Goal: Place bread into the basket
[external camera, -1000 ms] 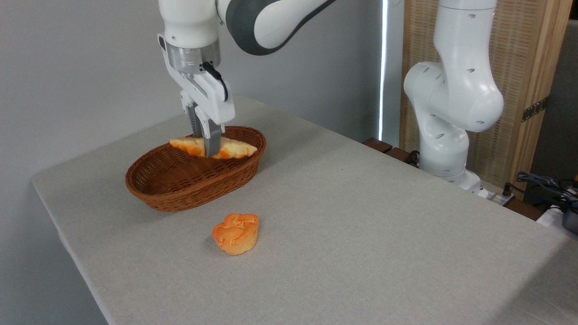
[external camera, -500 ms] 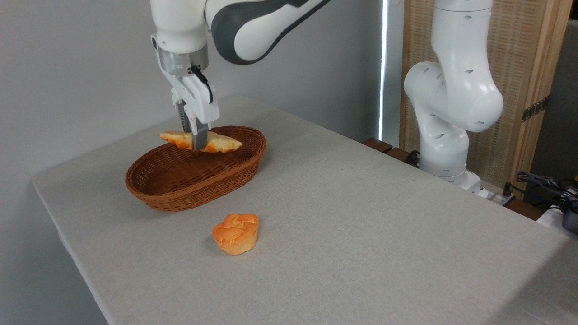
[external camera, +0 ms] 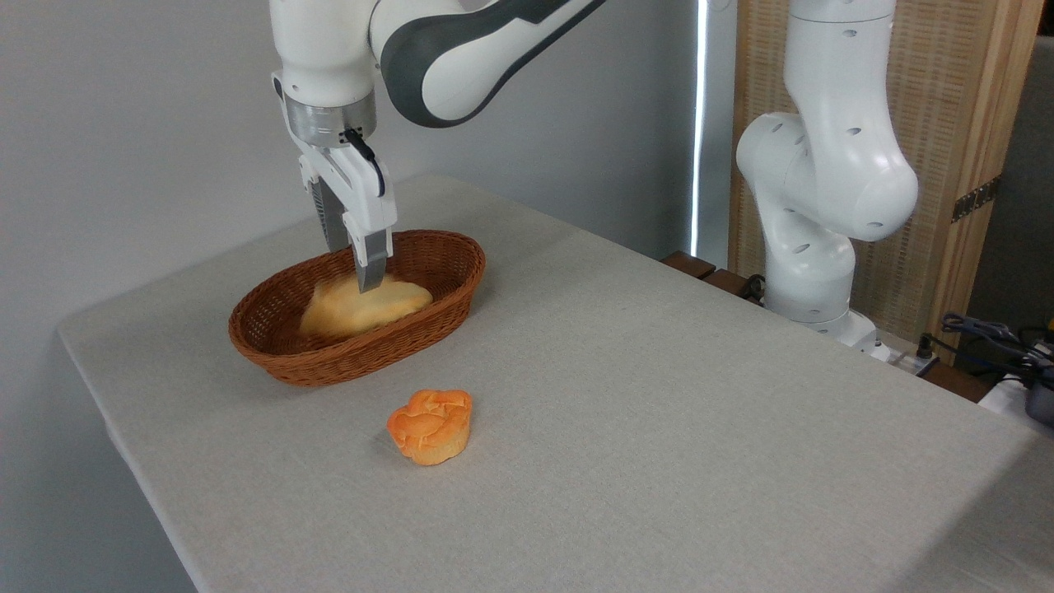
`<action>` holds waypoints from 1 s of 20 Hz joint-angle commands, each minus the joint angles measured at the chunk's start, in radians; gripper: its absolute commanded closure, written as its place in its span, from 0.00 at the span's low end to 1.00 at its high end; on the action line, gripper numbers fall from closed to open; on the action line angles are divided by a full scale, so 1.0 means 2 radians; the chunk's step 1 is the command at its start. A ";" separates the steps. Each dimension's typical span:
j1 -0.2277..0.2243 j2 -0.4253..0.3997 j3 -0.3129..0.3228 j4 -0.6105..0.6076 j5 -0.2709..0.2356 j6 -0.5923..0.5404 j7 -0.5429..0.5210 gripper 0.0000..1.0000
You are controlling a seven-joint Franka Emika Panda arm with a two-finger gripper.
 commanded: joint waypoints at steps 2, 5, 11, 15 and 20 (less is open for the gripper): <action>0.000 -0.003 0.007 0.004 -0.003 0.003 -0.007 0.00; 0.005 -0.008 0.020 0.004 0.026 0.003 -0.004 0.00; 0.005 -0.014 0.058 0.004 0.145 -0.001 -0.004 0.00; 0.005 -0.015 0.086 0.004 0.150 -0.001 -0.004 0.00; 0.005 -0.017 0.112 0.004 0.149 -0.003 -0.004 0.00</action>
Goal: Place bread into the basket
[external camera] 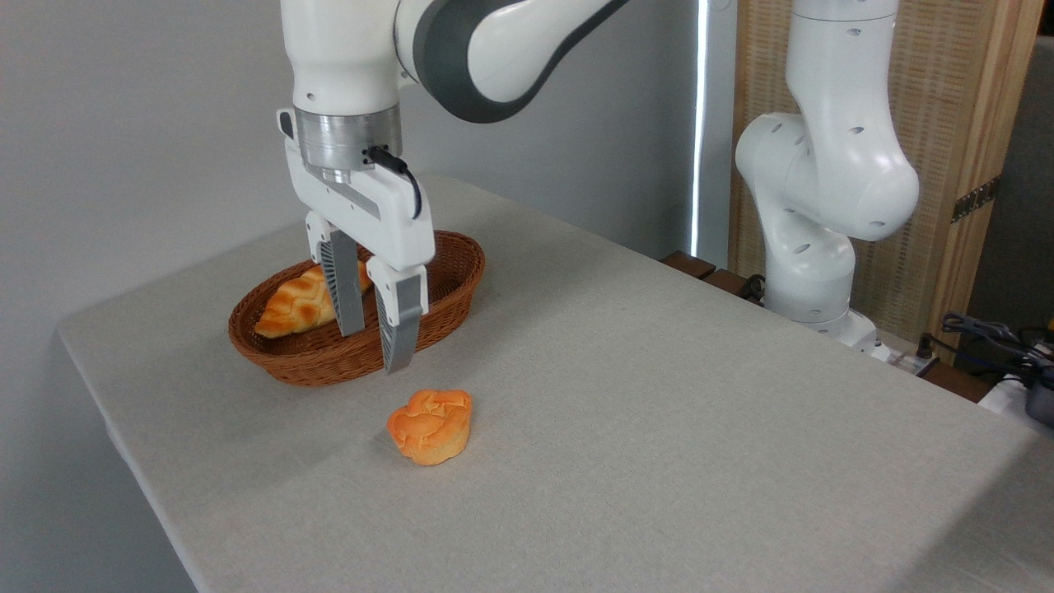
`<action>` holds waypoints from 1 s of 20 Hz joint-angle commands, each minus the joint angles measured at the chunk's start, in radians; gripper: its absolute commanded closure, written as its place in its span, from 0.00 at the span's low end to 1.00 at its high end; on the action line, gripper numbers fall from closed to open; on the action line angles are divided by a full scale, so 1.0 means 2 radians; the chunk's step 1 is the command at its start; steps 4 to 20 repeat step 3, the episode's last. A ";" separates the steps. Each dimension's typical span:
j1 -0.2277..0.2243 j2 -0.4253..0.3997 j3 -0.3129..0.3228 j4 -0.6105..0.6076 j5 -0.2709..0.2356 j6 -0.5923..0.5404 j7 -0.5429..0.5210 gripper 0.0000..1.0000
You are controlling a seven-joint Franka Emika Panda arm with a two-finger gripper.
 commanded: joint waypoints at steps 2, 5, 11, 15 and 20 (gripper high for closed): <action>-0.005 -0.007 0.015 0.000 0.005 -0.003 -0.005 0.00; -0.006 -0.007 0.024 0.000 0.005 -0.003 -0.004 0.00; -0.006 -0.007 0.024 0.000 0.005 -0.003 -0.004 0.00; -0.006 -0.007 0.024 0.000 0.005 -0.003 -0.004 0.00; -0.006 -0.007 0.024 0.000 0.005 -0.003 -0.004 0.00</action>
